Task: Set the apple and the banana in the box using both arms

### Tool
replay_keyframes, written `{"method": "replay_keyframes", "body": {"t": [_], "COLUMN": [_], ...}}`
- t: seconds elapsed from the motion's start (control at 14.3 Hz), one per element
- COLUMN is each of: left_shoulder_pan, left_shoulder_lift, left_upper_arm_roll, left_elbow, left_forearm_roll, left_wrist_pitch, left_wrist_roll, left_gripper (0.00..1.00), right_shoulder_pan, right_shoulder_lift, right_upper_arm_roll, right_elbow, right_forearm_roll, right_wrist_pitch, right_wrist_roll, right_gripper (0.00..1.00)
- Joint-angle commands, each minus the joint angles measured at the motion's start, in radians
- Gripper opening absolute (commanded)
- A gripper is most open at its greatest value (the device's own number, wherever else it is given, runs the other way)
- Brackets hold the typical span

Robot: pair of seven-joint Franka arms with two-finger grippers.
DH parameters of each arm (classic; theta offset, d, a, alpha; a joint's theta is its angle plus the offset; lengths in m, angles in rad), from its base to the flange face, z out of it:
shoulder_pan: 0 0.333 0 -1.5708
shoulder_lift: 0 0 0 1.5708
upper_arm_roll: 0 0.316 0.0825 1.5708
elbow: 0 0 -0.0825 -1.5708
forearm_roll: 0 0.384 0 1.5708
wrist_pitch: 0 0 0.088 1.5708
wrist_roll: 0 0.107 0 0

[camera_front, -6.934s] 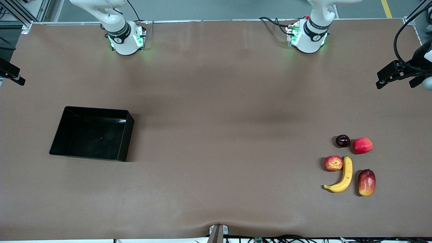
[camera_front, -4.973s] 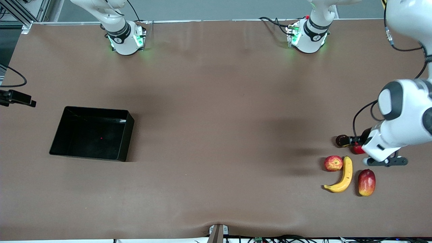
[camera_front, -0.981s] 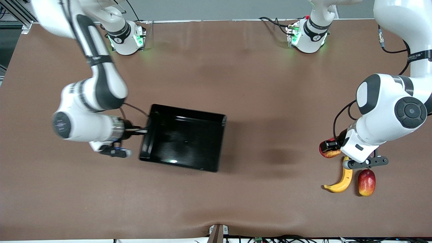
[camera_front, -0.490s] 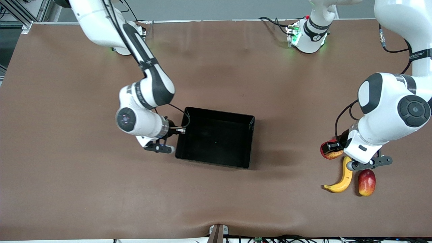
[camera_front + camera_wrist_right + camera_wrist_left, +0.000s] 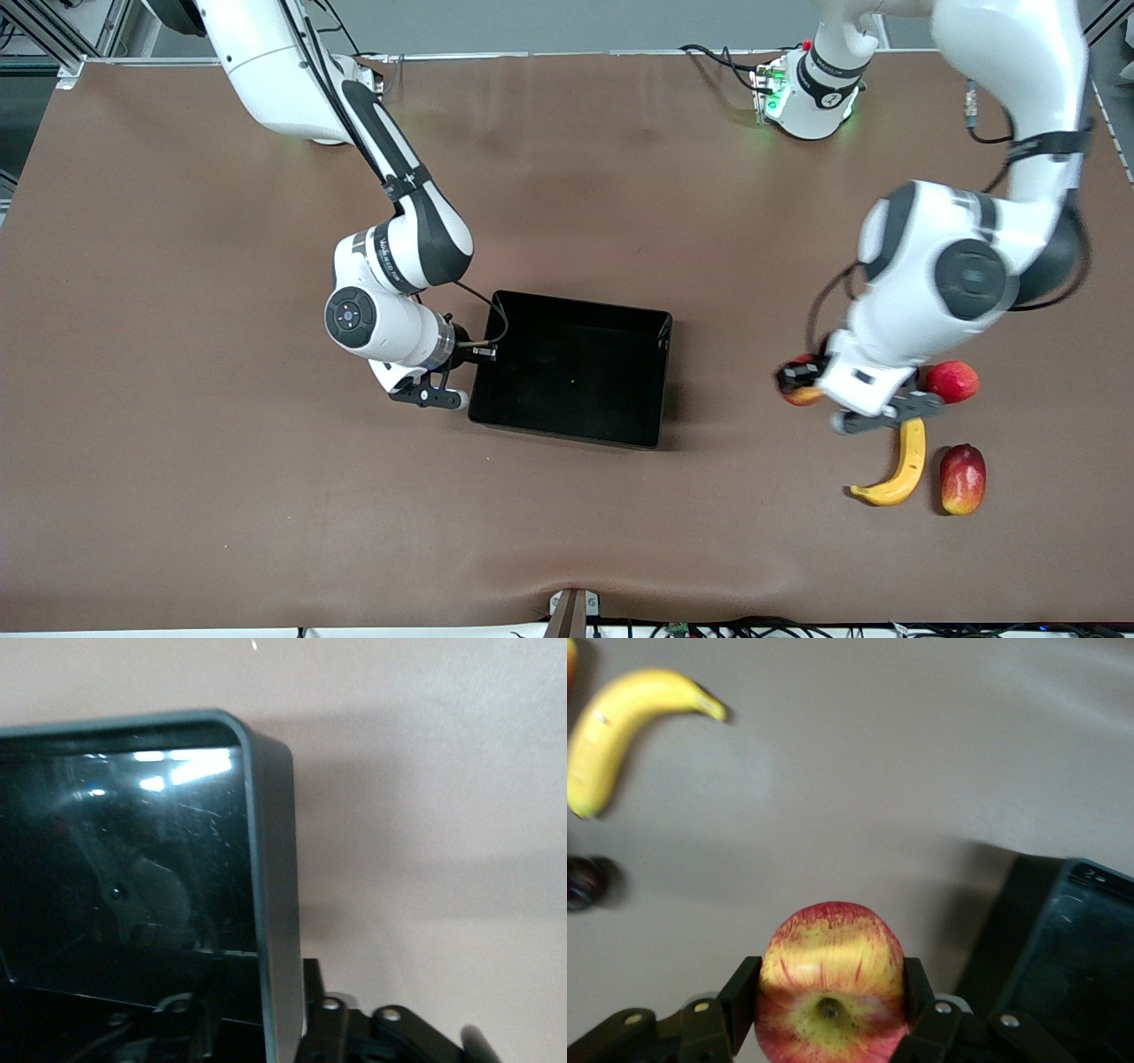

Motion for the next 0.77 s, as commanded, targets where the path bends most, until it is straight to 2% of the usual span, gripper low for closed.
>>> {"method": "replay_keyframes", "body": {"t": [0.0, 0.21, 0.42, 0.7], "left_shoulder_pan": [-0.111, -0.222, -0.273, -0.329], "left_shoulder_lift": [0.030, 0.104, 0.179, 0.259], "left_upper_arm_roll": [0.006, 0.010, 0.009, 0.015], "left_elbow": [0.014, 0.033, 0.036, 0.039], "left_forearm_roll": [0.019, 0.018, 0.018, 0.019], "left_wrist_pitch": [-0.007, 0.039, 0.146, 0.257], "left_wrist_roll": [-0.152, -0.219, -0.254, -0.305], "left_gripper": [0.00, 0.00, 0.00, 0.00], "right_shoulder_pan": [-0.049, -0.140, -0.224, -0.292], "right_shoulder_lift": [-0.081, -0.084, -0.087, -0.110], "right_upper_arm_roll": [-0.026, -0.046, -0.049, -0.066], "right_elbow": [0.049, 0.233, 0.311, 0.405], "right_forearm_roll": [0.012, -0.046, -0.138, -0.271], "right_wrist_pitch": [-0.122, -0.395, -0.437, -0.605], "right_wrist_roll": [-0.010, -0.011, -0.016, -0.034], "right_gripper": [1.00, 1.00, 1.00, 1.00]}}
